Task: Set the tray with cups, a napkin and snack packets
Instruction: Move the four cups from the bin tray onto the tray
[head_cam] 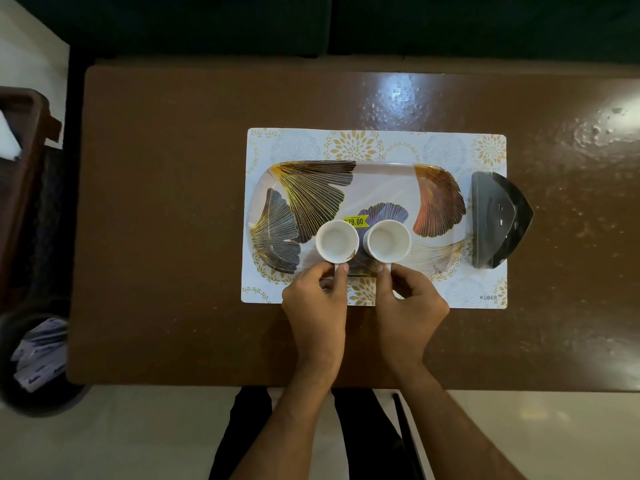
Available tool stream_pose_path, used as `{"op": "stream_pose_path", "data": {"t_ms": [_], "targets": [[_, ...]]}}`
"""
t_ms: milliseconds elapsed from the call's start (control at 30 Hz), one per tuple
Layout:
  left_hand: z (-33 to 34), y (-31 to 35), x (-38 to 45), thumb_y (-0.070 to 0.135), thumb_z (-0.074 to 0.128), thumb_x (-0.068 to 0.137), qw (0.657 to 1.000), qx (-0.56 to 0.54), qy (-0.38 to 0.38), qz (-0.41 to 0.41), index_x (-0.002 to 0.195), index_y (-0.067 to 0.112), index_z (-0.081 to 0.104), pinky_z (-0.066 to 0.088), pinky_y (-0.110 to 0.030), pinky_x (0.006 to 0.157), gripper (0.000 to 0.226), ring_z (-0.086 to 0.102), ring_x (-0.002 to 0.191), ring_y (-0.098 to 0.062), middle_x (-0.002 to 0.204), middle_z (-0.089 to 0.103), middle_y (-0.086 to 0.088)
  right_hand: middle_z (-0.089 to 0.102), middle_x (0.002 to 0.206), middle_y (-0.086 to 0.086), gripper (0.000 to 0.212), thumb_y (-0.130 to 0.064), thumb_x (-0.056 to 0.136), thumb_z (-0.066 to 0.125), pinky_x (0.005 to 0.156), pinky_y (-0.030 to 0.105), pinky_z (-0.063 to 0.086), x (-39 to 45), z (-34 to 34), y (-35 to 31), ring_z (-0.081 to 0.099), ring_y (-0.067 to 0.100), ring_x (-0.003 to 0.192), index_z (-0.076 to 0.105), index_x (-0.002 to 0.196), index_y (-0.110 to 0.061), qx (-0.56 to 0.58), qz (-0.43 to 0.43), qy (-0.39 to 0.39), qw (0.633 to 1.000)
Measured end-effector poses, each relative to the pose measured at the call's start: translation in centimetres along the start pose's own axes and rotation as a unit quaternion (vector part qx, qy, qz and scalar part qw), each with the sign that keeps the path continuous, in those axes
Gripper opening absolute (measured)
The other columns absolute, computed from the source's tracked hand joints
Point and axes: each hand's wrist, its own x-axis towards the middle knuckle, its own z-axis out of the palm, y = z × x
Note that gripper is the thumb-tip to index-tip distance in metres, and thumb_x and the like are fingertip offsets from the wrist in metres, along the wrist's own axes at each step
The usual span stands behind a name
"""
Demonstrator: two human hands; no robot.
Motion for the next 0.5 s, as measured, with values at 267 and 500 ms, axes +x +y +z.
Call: {"op": "stream_pose_path", "data": {"t_ms": [267,500], "targets": [[-1.7,-0.6,0.4,0.044,0.078,0.092,0.999,-0.019,-0.036,-0.005,0.097,0.019,0.080,0.057,-0.014,0.066,0.025,0.072,0.076,0.001,0.085,0.078,0.012,0.079,0.092,0.003,0.026,-0.029,0.088,0.084,0.080,0.043,0.064,-0.6,-0.1,-0.4,0.076,0.017,0.083,0.079,0.104,-0.008,-0.019,0.023,0.037,0.999],[-6.5,-1.6,2.5,0.040,0.062,0.104,0.998,0.009,-0.027,0.052,0.111,0.016,0.077,0.063,-0.034,0.079,0.029,0.071,0.093,-0.006,0.102,0.077,0.005,0.076,0.110,0.013,0.028,-0.026,0.097,0.073,0.089,0.041,0.059,-2.6,1.3,-4.2,0.070,0.028,0.104,0.074,0.114,-0.004,-0.074,-0.139,0.095,0.983]]}}
